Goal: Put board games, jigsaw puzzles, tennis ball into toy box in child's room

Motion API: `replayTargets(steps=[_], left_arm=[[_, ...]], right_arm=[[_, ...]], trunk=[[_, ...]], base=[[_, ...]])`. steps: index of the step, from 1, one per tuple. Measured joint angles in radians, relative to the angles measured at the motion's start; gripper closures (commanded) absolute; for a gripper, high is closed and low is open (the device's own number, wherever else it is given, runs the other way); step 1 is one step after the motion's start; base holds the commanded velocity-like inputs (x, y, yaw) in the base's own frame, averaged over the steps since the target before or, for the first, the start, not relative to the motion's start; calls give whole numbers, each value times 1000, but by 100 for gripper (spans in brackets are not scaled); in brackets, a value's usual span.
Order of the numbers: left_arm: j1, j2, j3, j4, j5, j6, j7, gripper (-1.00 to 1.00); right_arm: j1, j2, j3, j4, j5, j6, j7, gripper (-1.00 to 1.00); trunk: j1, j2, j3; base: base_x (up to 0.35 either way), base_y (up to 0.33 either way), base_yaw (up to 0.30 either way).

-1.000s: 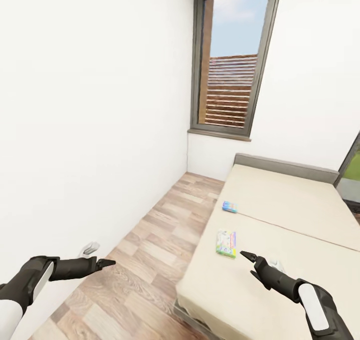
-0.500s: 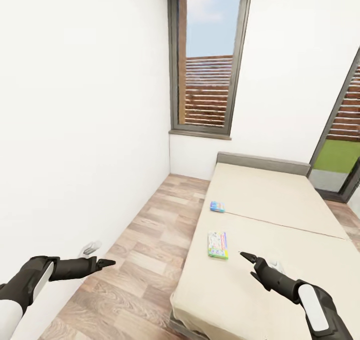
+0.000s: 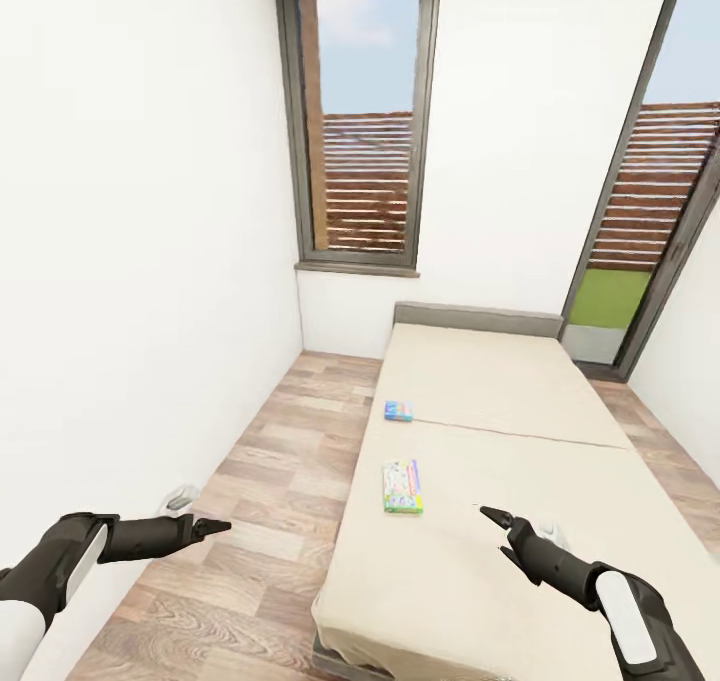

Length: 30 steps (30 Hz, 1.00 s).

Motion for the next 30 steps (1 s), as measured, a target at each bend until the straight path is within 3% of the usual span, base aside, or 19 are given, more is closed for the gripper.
replayTargets(steps=[20, 30], left_arm=[[0, 0, 0, 0, 0, 0, 0, -100], [0, 0, 0, 0, 0, 0, 0, -100]], right_arm=[[0, 0, 0, 0, 1, 0, -1, -100], [0, 0, 1, 1, 7, -3, -2, -100]], trunk=[[0, 0, 0], [0, 0, 0]], base=[[1, 2, -285], [0, 169, -285]])
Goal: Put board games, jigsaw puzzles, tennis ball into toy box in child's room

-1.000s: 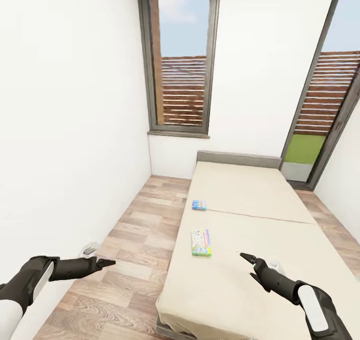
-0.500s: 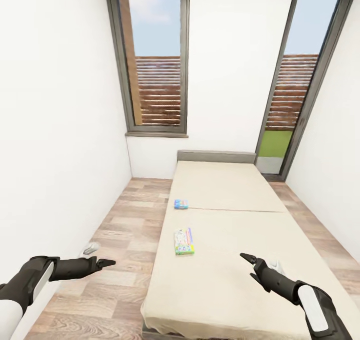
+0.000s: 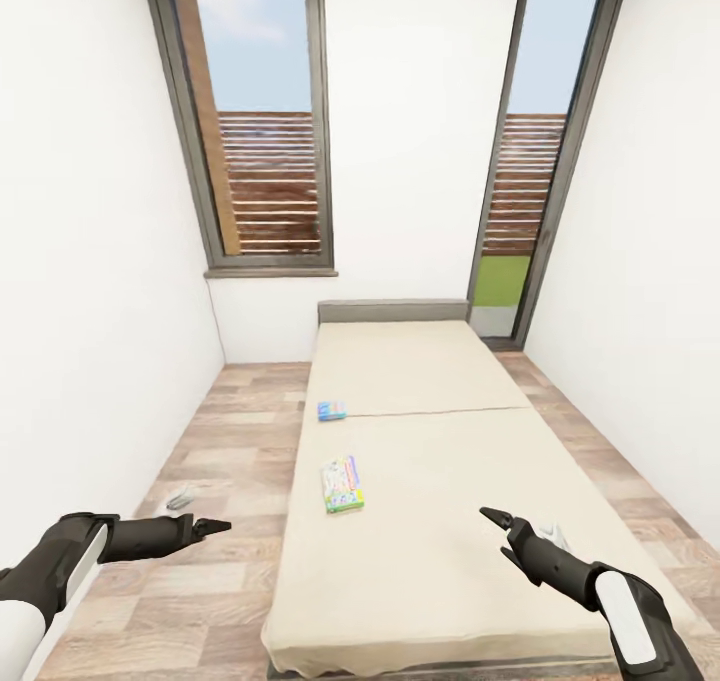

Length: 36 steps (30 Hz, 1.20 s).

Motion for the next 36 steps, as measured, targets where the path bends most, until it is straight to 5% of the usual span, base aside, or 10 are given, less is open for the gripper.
replayTargets(steps=[14, 36], left_arm=[[0, 0, 0, 0, 0, 0, 0, -100], [0, -1, 0, 0, 0, -1, 0, -100]], right_arm=[[0, 2, 2, -1, 8, -1, -6, -100], [0, 5, 6, -1, 10, -1, -8, -100]], trunk=[[0, 0, 0], [0, 0, 0]], base=[[0, 154, -251], [0, 117, -22]])
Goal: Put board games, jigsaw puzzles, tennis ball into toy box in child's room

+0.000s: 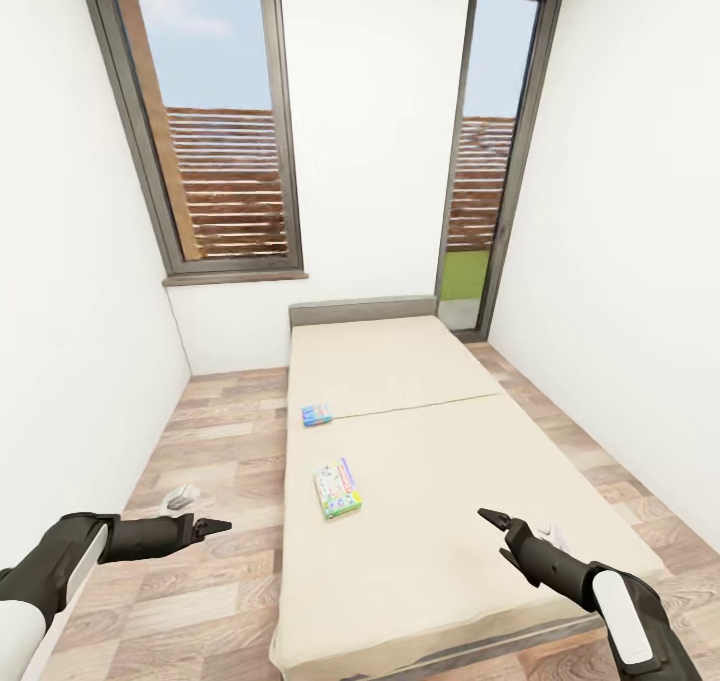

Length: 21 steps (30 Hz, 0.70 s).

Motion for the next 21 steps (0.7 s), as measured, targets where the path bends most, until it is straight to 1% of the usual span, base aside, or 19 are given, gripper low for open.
replayTargets(steps=[13, 17, 21], left_arm=[[0, 1, 0, 0, 0, 0, 0, -100], [0, 0, 0, 0, 0, 0, 1, -100], [0, 0, 0, 0, 1, 0, 1, -100]], right_arm=[[0, 1, 2, 0, 0, 0, 0, -100], [0, 1, 3, 0, 0, 0, 0, -100], [0, 1, 4, 0, 1, -1, -1, -100]], trunk=[[0, 0, 0], [0, 0, 0], [0, 0, 0]], base=[[0, 7, 11], [0, 1, 64], [35, 17, 145]])
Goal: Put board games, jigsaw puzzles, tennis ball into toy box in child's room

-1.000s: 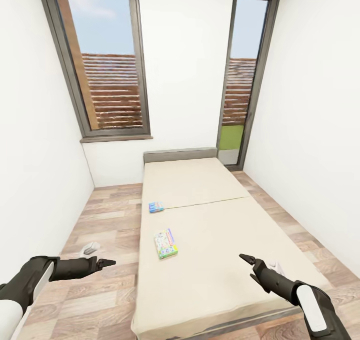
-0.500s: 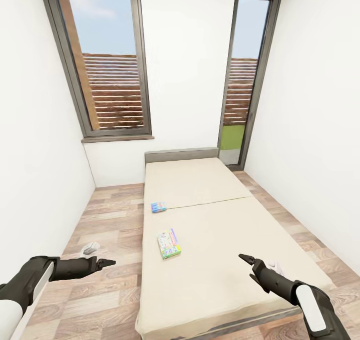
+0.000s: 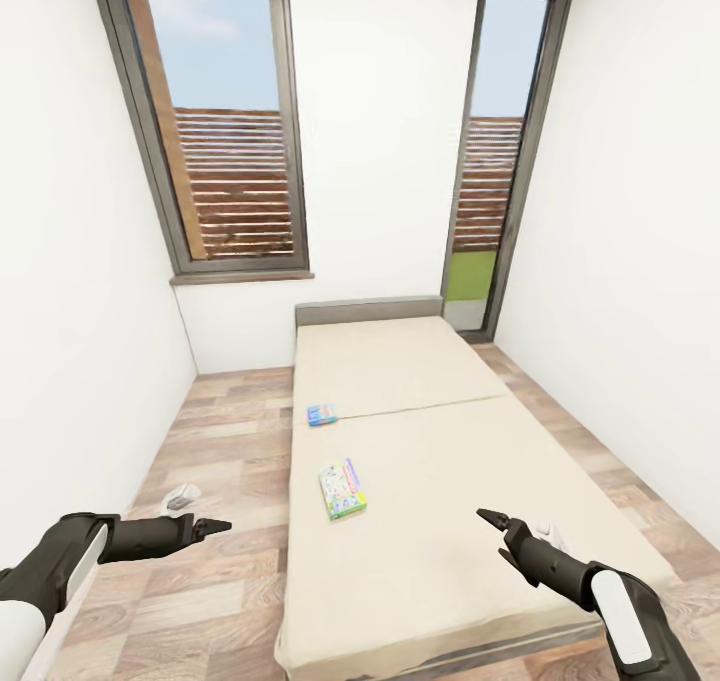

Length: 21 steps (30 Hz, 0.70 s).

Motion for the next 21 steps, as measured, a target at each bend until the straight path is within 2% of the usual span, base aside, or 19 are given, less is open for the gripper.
replayTargets(steps=[10, 15, 21], left_arm=[[0, 0, 0, 0, -1, -1, -1, -100], [0, 0, 0, 0, -1, -1, -1, -100], [0, -1, 0, 0, 0, 0, -1, -100]], right_arm=[[0, 0, 0, 0, 1, -1, 1, -100], [0, 0, -1, 0, 1, -1, 1, -100], [0, 0, -1, 0, 1, -1, 0, -100]], trunk=[[0, 0, 0], [0, 0, 0], [0, 0, 0]], base=[[137, 114, 160], [50, 42, 100], [16, 17, 223]])
